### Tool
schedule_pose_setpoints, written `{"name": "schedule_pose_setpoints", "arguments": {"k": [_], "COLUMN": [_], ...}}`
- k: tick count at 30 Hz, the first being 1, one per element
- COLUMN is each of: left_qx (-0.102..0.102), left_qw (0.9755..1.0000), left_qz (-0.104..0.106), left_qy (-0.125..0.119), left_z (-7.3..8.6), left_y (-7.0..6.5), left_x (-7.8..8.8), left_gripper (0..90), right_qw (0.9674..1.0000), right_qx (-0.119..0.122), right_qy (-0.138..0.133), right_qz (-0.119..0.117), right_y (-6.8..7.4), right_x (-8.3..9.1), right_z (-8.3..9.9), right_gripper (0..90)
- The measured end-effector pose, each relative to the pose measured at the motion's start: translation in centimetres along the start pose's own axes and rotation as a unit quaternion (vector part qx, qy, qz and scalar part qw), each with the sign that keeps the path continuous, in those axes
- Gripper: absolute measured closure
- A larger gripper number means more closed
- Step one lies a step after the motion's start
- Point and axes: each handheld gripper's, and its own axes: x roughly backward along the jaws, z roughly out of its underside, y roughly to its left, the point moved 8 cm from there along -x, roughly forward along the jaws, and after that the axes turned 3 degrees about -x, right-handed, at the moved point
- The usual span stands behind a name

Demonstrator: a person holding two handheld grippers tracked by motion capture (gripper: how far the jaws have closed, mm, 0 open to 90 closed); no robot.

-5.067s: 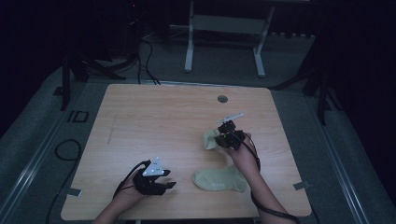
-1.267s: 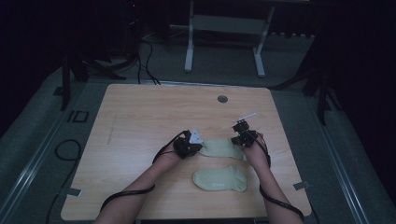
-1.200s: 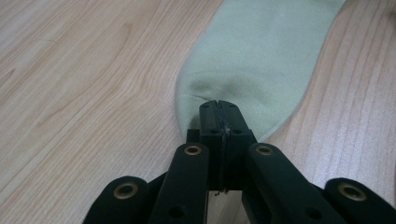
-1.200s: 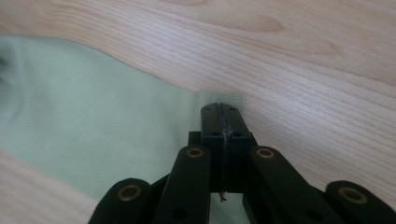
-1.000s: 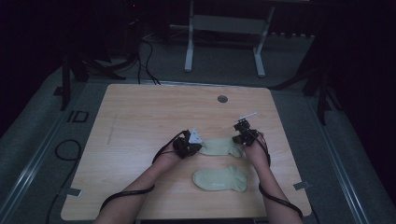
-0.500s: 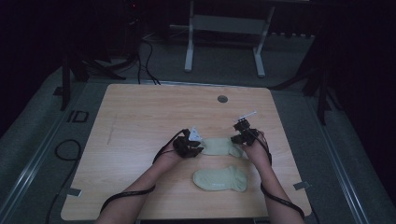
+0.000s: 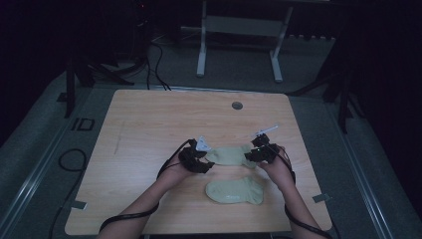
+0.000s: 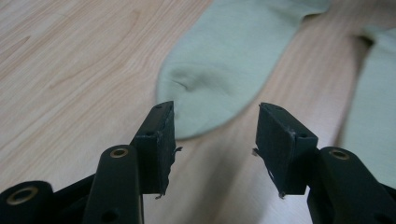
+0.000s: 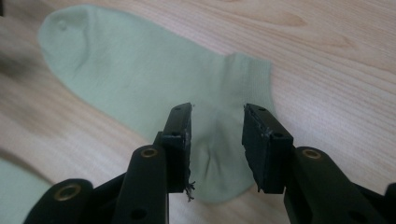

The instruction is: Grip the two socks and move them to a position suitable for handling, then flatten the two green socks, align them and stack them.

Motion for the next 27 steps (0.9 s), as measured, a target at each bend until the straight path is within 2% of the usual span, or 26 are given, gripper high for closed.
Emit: {"name": "schedule_pose_setpoints", "arguments": {"k": [1,2,3,7,11,18,23,27], "left_qx": [-0.006,-0.002,0.013,0.019,0.025,0.011,0.02,0.02], "left_qw": [1.0,1.0,0.9999,0.9998,0.9991,0.999,0.998,0.9977], "left_qz": [-0.007,-0.008,0.003,0.008,0.034,0.042,0.059,0.062], "left_qy": [0.003,0.002,0.003,-0.001,-0.006,0.003,0.014,0.022], "left_z": [0.1,0.1,0.2,0.3,0.8,1.9,2.9,3.5], "left_y": [-0.1,-0.3,-0.6,-1.3,-3.5,-5.8,-6.6,-6.9], "left_x": [0.4,0.9,1.7,2.6,3.8,3.8,3.0,2.4], "left_gripper": [45.1,44.1,44.1,44.1,44.1,42.6,43.5,48.0], "right_qw": [1.0,1.0,1.0,0.9999,0.9997,0.9992,0.999,0.9989], "right_qx": [0.002,0.003,0.004,0.01,0.02,0.032,0.036,0.041], "right_qy": [-0.002,-0.005,-0.006,-0.011,-0.016,-0.02,-0.012,0.001], "right_qz": [-0.001,-0.001,0.0,0.001,-0.005,-0.017,-0.025,-0.021], "right_y": [0.1,0.2,0.3,0.6,1.1,2.0,2.6,2.8], "right_x": [0.2,0.4,0.6,1.3,2.6,4.2,4.6,4.4], "right_z": [0.1,0.3,0.4,0.8,2.0,5.0,7.2,8.7], "right_gripper": [62.3,62.3,62.3,62.3,61.9,59.8,59.2,59.9]}}
